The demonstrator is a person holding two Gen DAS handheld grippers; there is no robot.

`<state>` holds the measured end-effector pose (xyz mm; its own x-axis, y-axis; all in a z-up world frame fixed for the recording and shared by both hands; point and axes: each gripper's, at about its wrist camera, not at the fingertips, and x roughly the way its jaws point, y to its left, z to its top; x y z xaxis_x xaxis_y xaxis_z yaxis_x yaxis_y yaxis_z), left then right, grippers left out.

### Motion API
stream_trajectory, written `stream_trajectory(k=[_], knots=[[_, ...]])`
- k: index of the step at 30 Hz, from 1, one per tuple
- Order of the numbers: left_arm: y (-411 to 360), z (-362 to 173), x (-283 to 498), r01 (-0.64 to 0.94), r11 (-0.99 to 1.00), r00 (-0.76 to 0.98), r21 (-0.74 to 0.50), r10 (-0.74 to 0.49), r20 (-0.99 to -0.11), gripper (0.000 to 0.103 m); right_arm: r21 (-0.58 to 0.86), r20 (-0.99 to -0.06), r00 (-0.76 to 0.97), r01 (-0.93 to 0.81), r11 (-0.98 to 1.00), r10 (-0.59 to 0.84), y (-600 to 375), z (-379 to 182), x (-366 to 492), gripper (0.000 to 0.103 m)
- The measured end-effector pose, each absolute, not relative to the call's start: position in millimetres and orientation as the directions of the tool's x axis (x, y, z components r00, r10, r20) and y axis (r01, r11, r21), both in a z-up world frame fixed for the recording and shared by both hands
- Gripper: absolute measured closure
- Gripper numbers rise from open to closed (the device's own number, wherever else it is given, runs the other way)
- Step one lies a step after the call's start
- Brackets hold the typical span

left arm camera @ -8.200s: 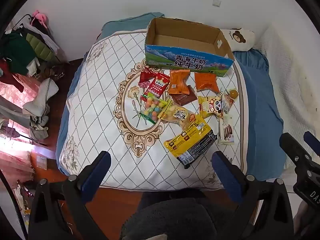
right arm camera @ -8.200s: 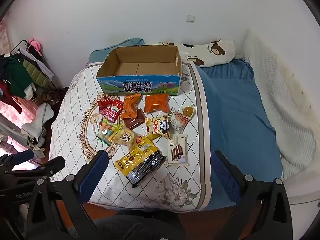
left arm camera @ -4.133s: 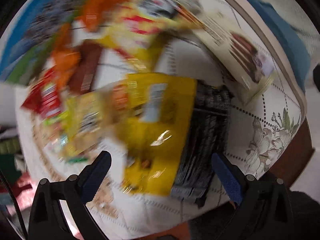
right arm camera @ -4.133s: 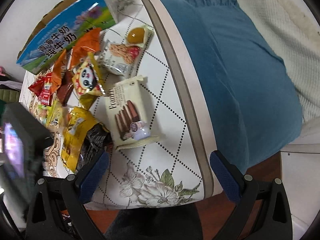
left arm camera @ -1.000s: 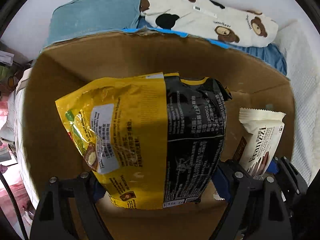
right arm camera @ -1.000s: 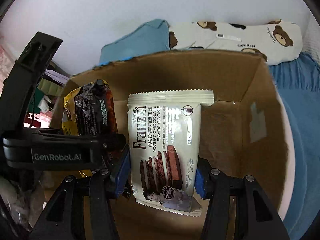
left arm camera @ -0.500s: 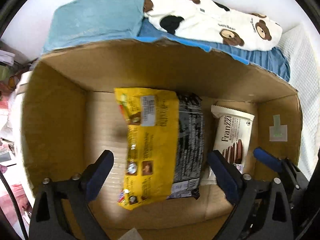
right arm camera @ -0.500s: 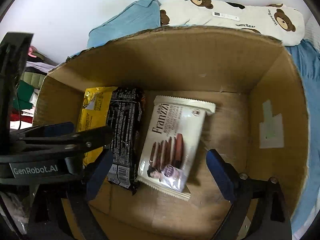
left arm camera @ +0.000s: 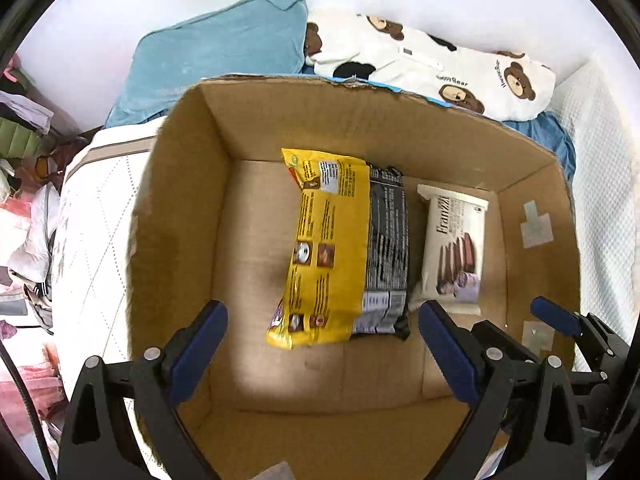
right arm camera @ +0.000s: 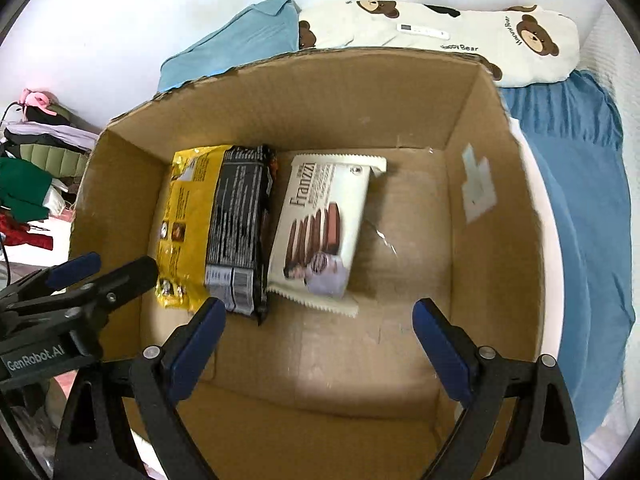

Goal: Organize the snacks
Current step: 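Carry both packs into the cardboard box and open both tools, then grasp the yellow puffed snack bag with left tool while right tool grasps panda bag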

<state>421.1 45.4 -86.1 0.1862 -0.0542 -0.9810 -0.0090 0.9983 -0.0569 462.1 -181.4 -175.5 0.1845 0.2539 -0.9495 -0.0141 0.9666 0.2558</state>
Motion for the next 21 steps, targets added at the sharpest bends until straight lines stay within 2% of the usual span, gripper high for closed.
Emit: stream_trajectory(k=[12,21], knots=[[43.1,-37.2,367.7,0.015,0.997,0.314,-0.074,-0.075,-0.947,0.005,0.23,-0.921,0.315,-0.036,0.973,0.229,-183.5,-120.8,399.9,0.007],[48.9,-4.9,310.4,0.01,0.993,0.385,-0.116,-0.111,-0.916,0.005,0.298,-0.878,0.38,-0.043,0.954,0.291,-184.0,-85.1,338.7,0.007]])
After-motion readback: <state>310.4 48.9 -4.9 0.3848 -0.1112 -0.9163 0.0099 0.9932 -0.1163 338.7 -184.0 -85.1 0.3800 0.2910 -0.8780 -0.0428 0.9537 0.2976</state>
